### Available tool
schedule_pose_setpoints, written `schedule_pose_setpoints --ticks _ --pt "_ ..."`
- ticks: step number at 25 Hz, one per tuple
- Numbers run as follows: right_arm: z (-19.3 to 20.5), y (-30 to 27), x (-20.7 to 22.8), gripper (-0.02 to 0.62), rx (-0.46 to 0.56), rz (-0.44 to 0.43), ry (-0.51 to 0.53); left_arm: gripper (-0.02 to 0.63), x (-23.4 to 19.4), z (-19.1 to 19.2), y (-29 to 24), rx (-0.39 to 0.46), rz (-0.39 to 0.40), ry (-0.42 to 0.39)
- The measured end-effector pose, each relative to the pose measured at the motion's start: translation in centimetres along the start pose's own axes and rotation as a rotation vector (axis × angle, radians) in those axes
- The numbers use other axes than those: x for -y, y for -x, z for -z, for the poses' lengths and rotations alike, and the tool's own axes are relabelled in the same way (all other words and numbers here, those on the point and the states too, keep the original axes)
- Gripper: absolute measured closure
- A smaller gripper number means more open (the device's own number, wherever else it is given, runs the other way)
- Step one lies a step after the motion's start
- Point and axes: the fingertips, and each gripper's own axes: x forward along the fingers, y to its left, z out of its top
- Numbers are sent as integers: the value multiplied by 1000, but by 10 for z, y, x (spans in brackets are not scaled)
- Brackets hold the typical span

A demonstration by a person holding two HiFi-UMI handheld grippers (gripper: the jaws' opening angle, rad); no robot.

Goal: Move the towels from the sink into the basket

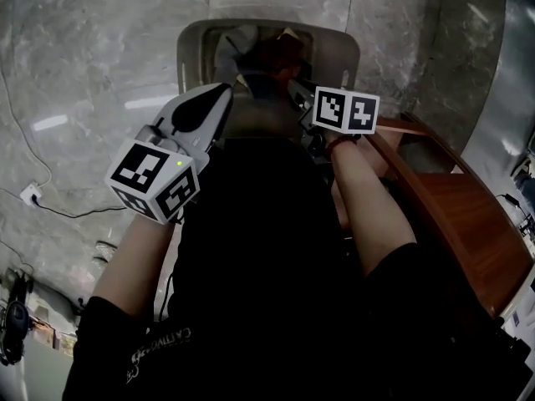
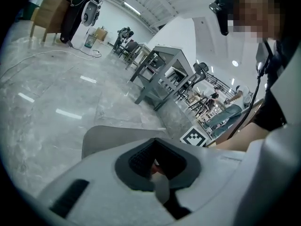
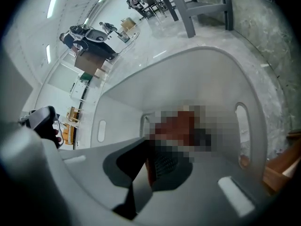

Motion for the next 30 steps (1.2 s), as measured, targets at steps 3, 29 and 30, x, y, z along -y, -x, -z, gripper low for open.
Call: schedule_pose_setpoints --ticks 3,29,30 --pt "-2 -3 4 561 0 7 2 600 -4 0 -3 0 -3 -3" --pt "-3 301 -223 588 452 -13 109 600 238 -122 189 13 158 -198" --pt "-8 323 -241 589 492 -27 125 600 251 -135 203 32 170 -206"
